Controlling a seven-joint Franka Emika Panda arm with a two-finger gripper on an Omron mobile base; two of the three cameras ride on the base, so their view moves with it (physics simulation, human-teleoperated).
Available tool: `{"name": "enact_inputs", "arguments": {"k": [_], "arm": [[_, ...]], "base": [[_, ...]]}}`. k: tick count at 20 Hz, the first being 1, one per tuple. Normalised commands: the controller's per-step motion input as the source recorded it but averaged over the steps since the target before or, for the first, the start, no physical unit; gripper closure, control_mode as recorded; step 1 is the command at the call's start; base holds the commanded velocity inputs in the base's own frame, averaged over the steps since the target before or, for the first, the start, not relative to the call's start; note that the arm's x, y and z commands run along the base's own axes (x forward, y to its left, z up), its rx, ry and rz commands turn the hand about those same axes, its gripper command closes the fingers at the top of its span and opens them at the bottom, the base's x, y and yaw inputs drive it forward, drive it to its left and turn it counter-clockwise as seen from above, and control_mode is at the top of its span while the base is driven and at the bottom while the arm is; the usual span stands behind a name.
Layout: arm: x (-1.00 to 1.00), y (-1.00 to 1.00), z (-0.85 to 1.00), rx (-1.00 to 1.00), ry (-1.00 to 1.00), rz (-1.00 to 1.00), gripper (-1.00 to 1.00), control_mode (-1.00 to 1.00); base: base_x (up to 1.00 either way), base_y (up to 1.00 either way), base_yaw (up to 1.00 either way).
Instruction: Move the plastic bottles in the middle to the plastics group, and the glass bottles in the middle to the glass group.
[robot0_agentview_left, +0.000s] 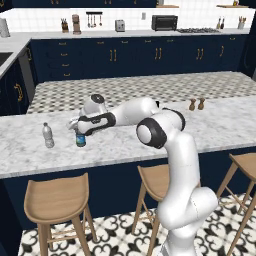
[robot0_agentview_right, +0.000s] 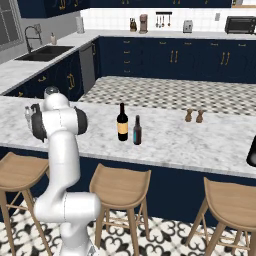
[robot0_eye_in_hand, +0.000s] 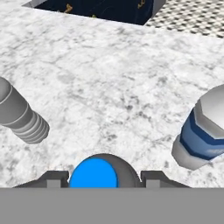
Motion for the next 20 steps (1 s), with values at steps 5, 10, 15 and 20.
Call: {"name": "enact_inputs", "arguments": {"k": [5, 10, 15, 20], "arm": [[0.0, -0.07, -0.03, 0.02, -0.01, 0.0, -1.0, -1.0], [-0.03, 0.0, 0.18, 0.05, 0.0, 0.0, -1.0, -1.0], [-0.07, -0.04, 0.46, 0.1, -0.04, 0.0, -1.0, -1.0], [-0.33, -0.39, 0.59, 0.04, -0.01, -0.04, -1.0, -1.0]], "base": [[0.0, 0.0, 0.0], [0.0, 0.0, 0.0], [0.0, 0.0, 0.0], [0.0, 0.0, 0.0]]}}
